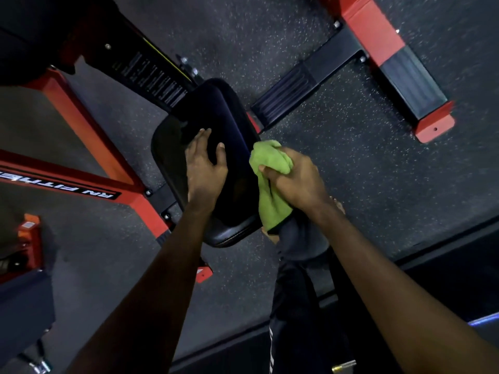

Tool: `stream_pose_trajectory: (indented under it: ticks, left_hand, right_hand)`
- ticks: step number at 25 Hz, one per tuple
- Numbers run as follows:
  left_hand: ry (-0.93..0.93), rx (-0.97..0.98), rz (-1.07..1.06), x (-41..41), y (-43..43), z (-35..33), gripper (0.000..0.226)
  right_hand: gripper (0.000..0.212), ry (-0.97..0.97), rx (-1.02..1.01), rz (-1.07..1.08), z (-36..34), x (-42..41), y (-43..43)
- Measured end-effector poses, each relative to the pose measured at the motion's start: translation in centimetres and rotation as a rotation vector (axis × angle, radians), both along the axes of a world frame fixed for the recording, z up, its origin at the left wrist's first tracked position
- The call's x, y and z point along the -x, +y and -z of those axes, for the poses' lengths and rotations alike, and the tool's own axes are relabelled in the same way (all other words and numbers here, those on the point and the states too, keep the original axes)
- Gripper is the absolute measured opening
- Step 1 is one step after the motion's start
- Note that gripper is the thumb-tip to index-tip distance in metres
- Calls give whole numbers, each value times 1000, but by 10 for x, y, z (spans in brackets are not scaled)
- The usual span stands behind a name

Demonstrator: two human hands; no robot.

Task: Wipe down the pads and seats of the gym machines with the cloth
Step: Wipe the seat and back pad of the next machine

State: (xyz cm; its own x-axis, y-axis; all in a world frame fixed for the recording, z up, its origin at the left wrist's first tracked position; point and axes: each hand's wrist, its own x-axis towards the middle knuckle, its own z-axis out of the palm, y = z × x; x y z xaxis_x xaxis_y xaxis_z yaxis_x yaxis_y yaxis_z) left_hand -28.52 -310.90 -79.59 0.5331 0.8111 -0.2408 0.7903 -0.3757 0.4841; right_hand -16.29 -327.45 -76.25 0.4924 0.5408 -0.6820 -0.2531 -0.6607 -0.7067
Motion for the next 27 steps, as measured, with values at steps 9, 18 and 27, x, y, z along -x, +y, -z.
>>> stream_pose_trajectory:
  ticks: [9, 18, 27]
  left_hand:
    - [19, -53, 27, -3, 7, 6, 46]
    - [17, -26, -42, -28, 67, 34, 55]
    - [69, -37, 11, -25, 71, 44, 63]
  right_hand:
    - [38, 58, 23, 34, -5, 0, 0]
    - [45, 44, 48, -4, 23, -24, 42]
    - [24, 98, -35, 87, 55, -52, 104]
